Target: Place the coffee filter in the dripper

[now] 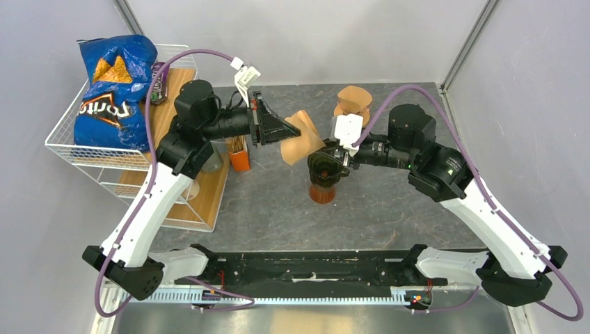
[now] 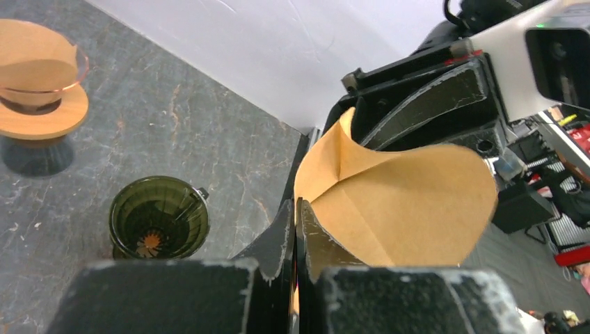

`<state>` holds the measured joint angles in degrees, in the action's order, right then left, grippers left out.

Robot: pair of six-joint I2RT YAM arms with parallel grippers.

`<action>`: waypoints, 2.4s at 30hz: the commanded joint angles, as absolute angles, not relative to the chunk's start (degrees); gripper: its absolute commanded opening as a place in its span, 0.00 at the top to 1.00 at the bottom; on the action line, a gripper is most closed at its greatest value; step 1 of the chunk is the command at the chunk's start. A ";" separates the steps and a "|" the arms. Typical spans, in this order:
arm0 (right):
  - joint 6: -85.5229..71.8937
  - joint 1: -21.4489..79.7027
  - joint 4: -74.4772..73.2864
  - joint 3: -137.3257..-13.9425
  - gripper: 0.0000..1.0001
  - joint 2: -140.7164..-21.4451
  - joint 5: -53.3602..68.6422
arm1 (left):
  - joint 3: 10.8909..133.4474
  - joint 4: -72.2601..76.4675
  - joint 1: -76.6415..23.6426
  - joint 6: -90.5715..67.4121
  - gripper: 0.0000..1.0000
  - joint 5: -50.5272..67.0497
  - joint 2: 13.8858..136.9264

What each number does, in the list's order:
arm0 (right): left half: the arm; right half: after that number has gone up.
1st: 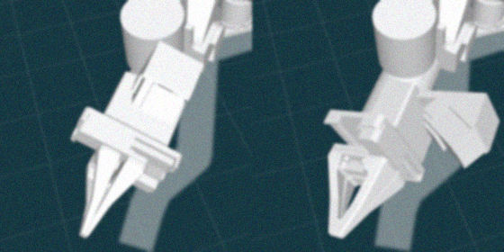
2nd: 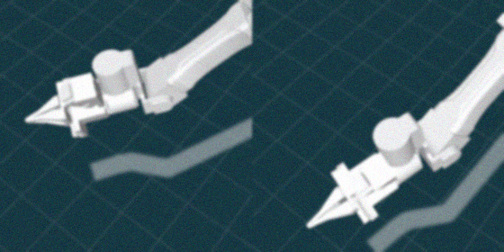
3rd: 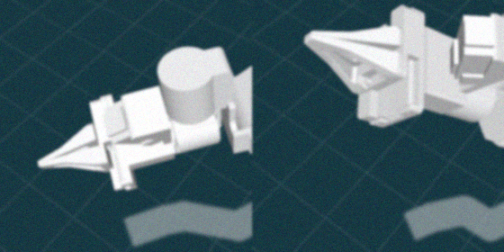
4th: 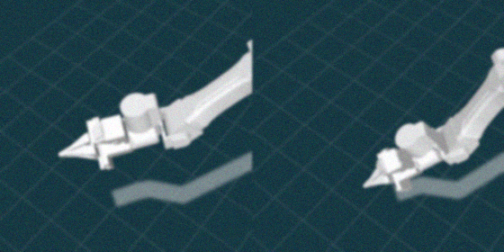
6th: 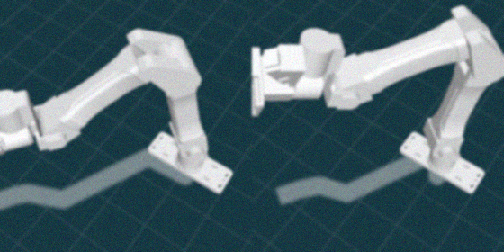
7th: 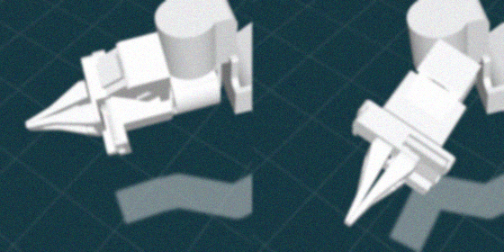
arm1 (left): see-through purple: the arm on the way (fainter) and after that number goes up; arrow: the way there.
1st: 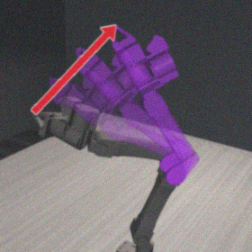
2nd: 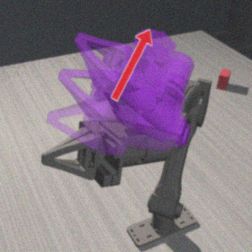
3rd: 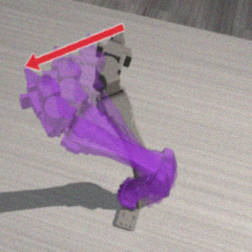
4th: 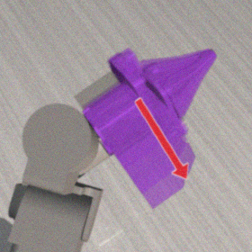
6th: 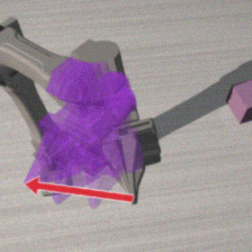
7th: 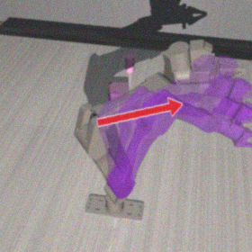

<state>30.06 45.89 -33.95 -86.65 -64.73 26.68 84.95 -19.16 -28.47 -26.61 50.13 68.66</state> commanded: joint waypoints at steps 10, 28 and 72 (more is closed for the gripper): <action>11.88 34.09 -49.27 -88.22 0.11 -58.86 7.44 | 95.02 -42.99 -29.24 -18.51 0.98 26.53 73.39; 7.06 19.11 -34.95 -77.22 0.07 -51.74 18.30 | 103.74 -43.15 -29.11 -43.04 0.98 29.06 81.87; 27.49 41.83 -20.26 -81.92 0.28 -67.33 3.17 | 96.96 -31.23 -28.23 -58.42 0.98 35.42 79.33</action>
<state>26.92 41.80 -20.27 -80.09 -68.99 3.20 96.51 -34.06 -28.14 -58.33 34.61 80.84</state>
